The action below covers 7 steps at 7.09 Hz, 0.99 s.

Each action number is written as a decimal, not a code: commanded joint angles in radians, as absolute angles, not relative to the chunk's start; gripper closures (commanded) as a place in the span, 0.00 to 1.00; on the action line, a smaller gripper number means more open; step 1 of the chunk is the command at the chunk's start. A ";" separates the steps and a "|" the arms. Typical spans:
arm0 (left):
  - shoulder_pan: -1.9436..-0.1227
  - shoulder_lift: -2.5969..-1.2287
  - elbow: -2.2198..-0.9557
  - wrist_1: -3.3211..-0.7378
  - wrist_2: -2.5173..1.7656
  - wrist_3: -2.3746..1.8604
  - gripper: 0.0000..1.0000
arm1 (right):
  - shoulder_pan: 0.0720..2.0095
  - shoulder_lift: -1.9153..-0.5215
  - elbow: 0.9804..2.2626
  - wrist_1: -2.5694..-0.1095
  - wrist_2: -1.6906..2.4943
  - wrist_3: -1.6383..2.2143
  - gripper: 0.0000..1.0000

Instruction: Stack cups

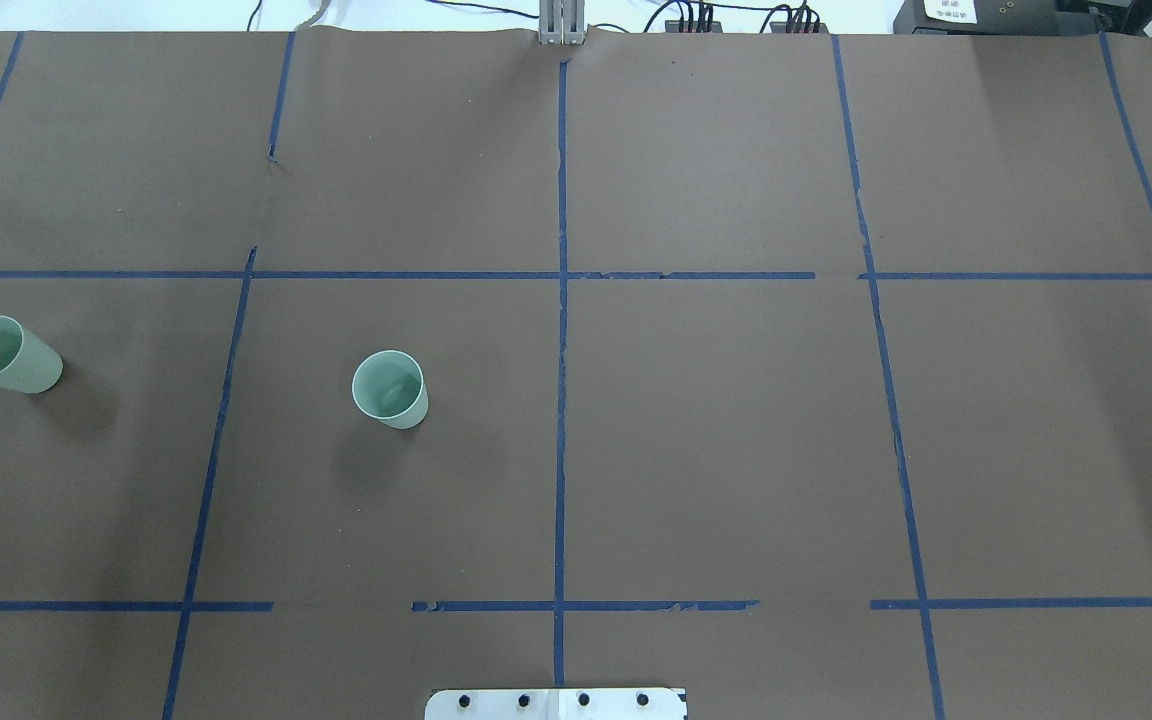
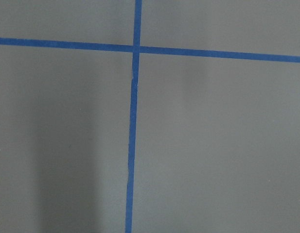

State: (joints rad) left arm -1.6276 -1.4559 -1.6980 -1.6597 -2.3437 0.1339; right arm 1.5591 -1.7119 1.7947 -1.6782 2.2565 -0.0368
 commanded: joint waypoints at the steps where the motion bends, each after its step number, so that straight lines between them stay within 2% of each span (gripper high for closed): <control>1: -1.628 -1.463 -1.691 -1.660 -2.342 0.130 0.00 | 1.559 -1.712 1.795 -1.678 2.256 -0.037 0.00; 5: -1.628 -1.471 -1.648 -1.649 -2.332 0.129 0.00 | 1.560 -1.712 1.795 -1.678 2.256 -0.037 0.00; 7: -1.615 -1.483 -1.666 -1.705 -2.339 0.118 0.00 | 1.559 -1.712 1.795 -1.678 2.256 -0.037 0.00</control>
